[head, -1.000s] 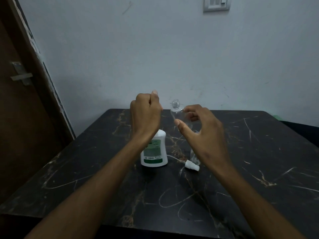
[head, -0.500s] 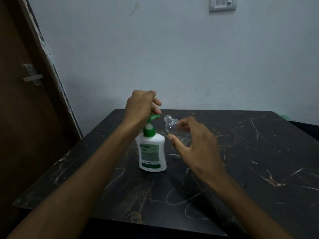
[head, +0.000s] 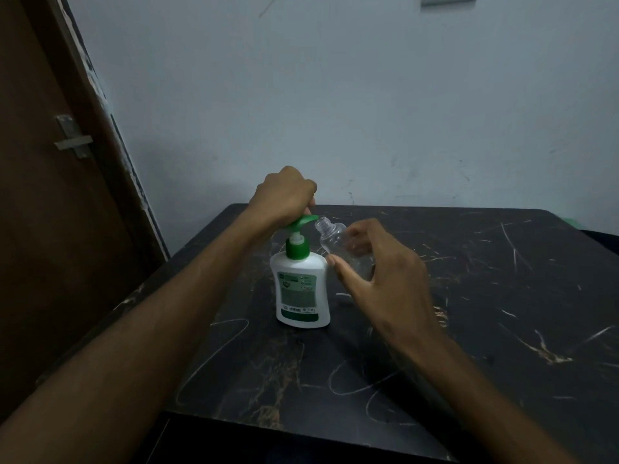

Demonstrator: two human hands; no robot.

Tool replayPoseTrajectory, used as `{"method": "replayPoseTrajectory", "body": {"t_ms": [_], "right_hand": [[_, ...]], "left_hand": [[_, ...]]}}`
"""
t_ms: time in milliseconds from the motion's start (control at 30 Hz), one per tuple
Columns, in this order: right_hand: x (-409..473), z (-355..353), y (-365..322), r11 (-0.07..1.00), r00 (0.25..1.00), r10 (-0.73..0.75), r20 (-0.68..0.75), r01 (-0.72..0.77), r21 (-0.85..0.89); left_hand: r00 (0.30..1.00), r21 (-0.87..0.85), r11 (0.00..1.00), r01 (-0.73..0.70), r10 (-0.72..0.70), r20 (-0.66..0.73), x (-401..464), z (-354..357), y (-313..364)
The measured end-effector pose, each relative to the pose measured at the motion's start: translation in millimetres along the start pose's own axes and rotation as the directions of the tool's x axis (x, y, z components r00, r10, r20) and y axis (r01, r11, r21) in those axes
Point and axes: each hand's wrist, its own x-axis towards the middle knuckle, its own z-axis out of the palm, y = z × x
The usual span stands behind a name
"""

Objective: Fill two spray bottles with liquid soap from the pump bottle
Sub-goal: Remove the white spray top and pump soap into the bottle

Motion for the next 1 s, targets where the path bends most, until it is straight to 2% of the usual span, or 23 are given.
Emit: {"method": "replayPoseTrajectory", "body": {"t_ms": [233,367,567,733,1000], "right_hand": [[2,2,1,0.999,1.000,-0.020,0.003,0.020,0.051],[1,3,1,0.996,1.000,-0.029,-0.001,0.029,0.082],[-5,6,6,0.996,1.000,-0.003,0.022,0.002,0.090],[-7,5,4,0.994,0.999,-0.027,-0.033,0.031,0.105],[-12,4,9,0.998,0.999,-0.011,-0.046,0.014,0.055]], "left_hand": [[0.997,0.154,0.986,-0.070,0.065,0.033,5,5,-9],[0.997,0.192,0.978,-0.076,0.074,0.016,3,-1,-7],[0.994,0.314,0.943,-0.106,0.090,0.067,-1,0,-8],[0.993,0.358,0.928,-0.109,0.114,0.008,-6,-11,3],[0.991,0.408,0.903,-0.137,0.120,0.066,-6,-4,0]]}}
